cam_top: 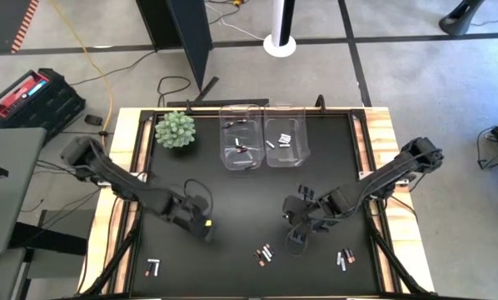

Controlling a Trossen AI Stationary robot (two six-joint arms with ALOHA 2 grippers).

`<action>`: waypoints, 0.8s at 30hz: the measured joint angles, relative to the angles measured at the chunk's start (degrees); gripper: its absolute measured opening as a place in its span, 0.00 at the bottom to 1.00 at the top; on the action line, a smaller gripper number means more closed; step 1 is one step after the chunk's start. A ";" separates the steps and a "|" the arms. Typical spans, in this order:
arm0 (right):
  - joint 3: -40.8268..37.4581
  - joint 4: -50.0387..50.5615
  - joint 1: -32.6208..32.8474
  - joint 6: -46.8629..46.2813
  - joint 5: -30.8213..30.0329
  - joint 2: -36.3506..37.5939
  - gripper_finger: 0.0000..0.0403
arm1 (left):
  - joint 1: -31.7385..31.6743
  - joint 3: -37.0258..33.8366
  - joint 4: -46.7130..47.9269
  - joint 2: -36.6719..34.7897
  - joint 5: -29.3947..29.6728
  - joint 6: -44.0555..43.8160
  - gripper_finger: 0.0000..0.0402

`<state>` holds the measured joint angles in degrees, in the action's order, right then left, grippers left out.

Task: Sort batteries
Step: Put the white battery into the right transparent bin

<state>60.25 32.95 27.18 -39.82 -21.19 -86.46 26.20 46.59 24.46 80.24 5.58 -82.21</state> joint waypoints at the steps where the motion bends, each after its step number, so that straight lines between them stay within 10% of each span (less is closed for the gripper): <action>1: 0.00 0.02 0.11 0.03 -0.02 0.00 0.20 | 0.61 0.24 0.34 1.44 0.08 -1.68 0.13; 24: -0.04 -2.17 1.68 -0.36 0.05 -0.02 0.20 | 1.39 0.59 -9.17 16.21 -5.14 -7.87 0.39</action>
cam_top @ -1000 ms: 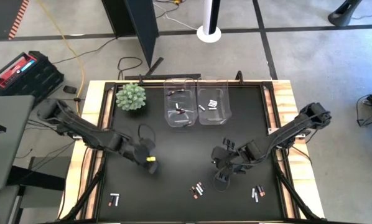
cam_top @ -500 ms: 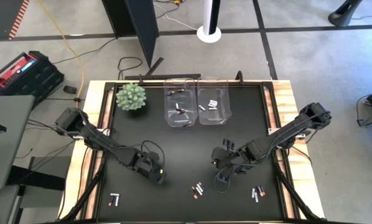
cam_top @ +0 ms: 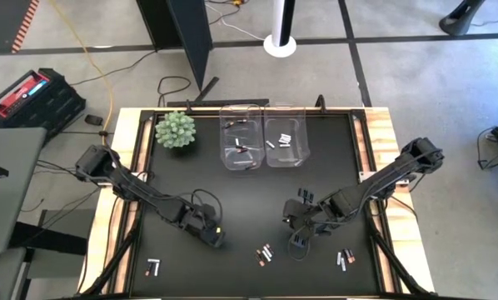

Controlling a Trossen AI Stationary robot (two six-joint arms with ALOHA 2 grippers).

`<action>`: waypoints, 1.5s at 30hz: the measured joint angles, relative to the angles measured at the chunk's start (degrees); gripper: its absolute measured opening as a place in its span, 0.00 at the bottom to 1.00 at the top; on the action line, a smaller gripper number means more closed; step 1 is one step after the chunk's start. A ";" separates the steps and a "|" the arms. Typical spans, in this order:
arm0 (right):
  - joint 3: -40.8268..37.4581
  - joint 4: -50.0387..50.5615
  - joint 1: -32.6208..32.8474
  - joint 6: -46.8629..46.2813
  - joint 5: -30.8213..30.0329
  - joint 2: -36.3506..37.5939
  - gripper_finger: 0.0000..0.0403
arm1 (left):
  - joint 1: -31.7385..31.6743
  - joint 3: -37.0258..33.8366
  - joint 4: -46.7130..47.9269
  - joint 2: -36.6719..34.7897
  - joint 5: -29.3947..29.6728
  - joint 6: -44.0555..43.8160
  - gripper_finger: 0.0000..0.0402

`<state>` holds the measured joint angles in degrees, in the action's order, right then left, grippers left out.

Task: Sort batteries
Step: Put the white battery into the right transparent bin

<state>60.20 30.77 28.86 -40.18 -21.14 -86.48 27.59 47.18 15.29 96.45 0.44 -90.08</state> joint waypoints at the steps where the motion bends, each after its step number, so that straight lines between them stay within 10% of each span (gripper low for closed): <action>1: 0.00 -0.01 0.00 0.13 0.01 0.00 0.20 | 0.00 -0.01 -0.26 -0.11 -0.07 -0.36 0.39; 10: 0.00 -0.01 0.00 1.07 0.03 0.00 0.20 | 1.14 -0.48 2.37 -7.62 -0.15 3.53 0.38; 22: 0.00 -1.72 -0.02 1.22 0.08 -0.02 0.20 | 8.13 11.31 45.98 -16.13 4.21 -2.36 0.38; 45: 0.00 -11.16 -5.62 -4.55 0.08 -0.02 0.20 | 12.93 13.14 49.43 -2.10 -14.25 25.09 0.38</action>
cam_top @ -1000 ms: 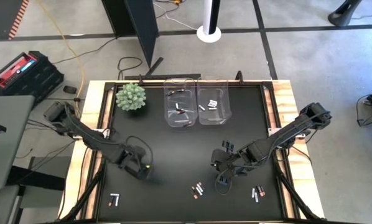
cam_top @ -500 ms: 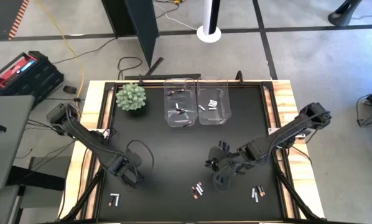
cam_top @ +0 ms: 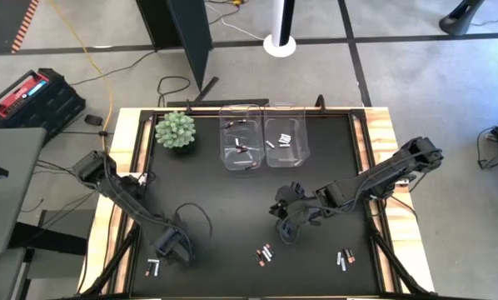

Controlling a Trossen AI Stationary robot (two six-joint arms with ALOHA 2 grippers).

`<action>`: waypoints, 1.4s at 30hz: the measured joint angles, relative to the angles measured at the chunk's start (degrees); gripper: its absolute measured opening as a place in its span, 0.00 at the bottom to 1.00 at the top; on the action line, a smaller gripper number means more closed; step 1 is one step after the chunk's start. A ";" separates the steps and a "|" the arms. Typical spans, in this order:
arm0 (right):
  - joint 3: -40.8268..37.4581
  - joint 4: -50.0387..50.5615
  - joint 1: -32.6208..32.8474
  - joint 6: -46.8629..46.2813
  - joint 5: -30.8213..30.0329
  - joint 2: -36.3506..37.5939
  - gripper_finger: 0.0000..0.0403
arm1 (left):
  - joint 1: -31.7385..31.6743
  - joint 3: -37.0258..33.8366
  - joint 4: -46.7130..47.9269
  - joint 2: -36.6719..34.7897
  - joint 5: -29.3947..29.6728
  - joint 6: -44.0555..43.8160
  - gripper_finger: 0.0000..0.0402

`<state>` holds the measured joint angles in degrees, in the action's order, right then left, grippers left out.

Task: Sort batteries
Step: Put the white battery into the right transparent bin

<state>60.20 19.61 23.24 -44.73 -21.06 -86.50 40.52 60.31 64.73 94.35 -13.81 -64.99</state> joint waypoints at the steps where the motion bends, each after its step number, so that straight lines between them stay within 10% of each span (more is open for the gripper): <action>1: 0.00 0.01 -0.20 -0.04 0.00 0.00 0.20 | 0.78 0.00 0.07 0.82 -0.51 0.82 0.38; 42: 0.00 0.90 -3.15 -4.94 -0.09 -0.02 0.20 | 10.31 -4.35 -12.49 5.02 -6.46 4.16 0.38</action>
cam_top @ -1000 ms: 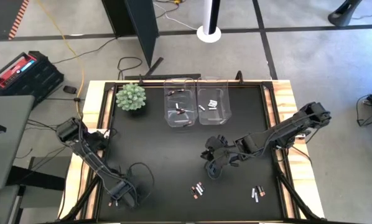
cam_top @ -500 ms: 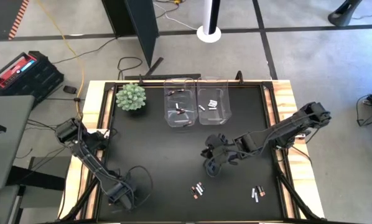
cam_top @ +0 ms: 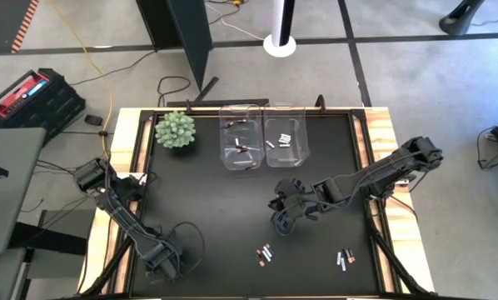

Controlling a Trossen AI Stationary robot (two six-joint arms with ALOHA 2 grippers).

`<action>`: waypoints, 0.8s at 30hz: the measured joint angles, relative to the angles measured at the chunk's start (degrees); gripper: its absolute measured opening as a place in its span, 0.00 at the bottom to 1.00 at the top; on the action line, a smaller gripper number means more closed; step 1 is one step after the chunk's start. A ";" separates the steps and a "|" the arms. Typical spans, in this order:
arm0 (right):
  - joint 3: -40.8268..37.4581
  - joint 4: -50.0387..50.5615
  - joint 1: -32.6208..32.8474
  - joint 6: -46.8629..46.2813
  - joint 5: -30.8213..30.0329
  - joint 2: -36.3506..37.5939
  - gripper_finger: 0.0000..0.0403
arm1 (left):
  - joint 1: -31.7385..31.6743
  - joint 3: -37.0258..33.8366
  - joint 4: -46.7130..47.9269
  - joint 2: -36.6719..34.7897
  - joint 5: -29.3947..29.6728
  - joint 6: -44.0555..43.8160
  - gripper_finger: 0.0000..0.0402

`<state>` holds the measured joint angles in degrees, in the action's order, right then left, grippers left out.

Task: Sort batteries
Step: Put the white battery into the right transparent bin

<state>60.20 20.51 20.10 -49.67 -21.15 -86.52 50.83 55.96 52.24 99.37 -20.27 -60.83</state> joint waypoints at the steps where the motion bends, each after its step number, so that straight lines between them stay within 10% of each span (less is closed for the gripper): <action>1: 0.00 0.00 0.00 0.00 0.00 0.00 0.20 | 0.00 0.00 -0.12 0.00 0.02 0.18 0.38; 24: 0.00 0.00 0.00 0.04 0.00 0.00 0.20 | -0.39 0.07 1.55 -0.09 11.70 4.33 0.19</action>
<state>60.20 20.51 20.10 -49.63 -21.15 -86.52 50.43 56.03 53.79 99.29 -8.57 -56.50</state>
